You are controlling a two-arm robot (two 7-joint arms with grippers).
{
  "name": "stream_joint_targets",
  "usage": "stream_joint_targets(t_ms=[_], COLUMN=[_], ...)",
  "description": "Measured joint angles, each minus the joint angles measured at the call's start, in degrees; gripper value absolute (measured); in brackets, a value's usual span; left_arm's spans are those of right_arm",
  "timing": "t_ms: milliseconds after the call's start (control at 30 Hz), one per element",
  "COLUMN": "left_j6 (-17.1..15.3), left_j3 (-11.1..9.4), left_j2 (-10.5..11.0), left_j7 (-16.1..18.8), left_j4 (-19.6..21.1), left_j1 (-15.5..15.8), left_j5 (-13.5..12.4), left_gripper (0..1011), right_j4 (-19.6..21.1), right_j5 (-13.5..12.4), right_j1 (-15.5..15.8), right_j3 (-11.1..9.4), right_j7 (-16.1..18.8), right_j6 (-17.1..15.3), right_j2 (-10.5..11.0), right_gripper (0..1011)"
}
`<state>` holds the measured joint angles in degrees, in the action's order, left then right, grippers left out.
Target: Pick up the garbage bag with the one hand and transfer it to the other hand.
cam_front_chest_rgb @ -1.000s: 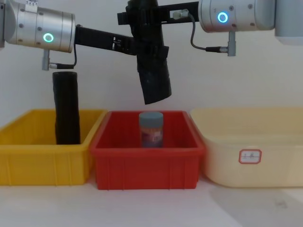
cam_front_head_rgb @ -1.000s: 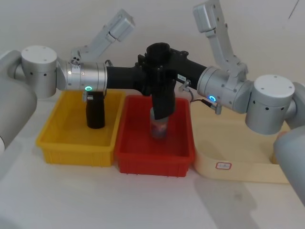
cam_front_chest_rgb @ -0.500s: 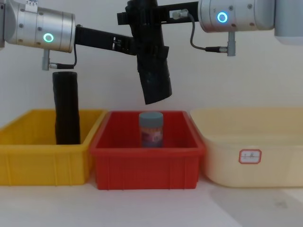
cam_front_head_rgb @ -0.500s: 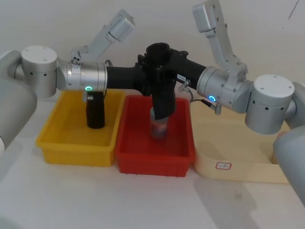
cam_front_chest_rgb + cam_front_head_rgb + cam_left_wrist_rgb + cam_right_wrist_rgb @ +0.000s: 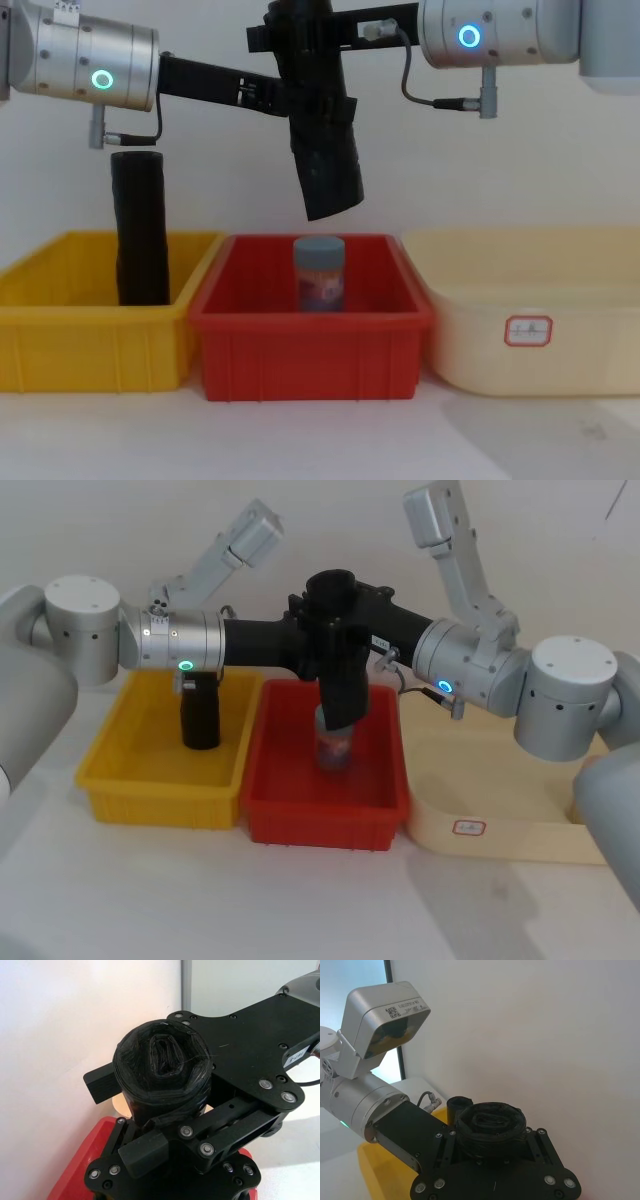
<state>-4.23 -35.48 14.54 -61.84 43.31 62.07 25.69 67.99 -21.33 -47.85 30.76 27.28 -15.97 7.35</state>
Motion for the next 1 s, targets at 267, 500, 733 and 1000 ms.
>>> stream_joint_targets(t_ms=[267,500,733,1000], left_j6=[0.00,0.00,0.00,0.00], left_j3=[0.00,-0.01,-0.01,0.00], left_j2=[0.00,-0.01,-0.01,0.00], left_j7=[0.00,-0.01,-0.01,0.00], left_j4=[0.00,0.00,0.00,0.00], left_j1=[0.00,0.00,0.00,0.00], left_j5=[0.00,0.00,0.00,0.00], left_gripper=[398,462,670,926], right_j4=[0.01,0.03,0.02,0.28], right_j5=[0.00,-0.01,-0.01,0.17], right_j1=[0.00,0.01,0.01,0.00], right_j3=[0.01,0.00,0.00,0.29], right_j7=[0.00,0.01,0.02,-0.30], right_j6=[0.00,0.00,0.01,0.05], right_j2=[0.00,-0.01,-0.01,0.21], right_gripper=[535,535,535,533])
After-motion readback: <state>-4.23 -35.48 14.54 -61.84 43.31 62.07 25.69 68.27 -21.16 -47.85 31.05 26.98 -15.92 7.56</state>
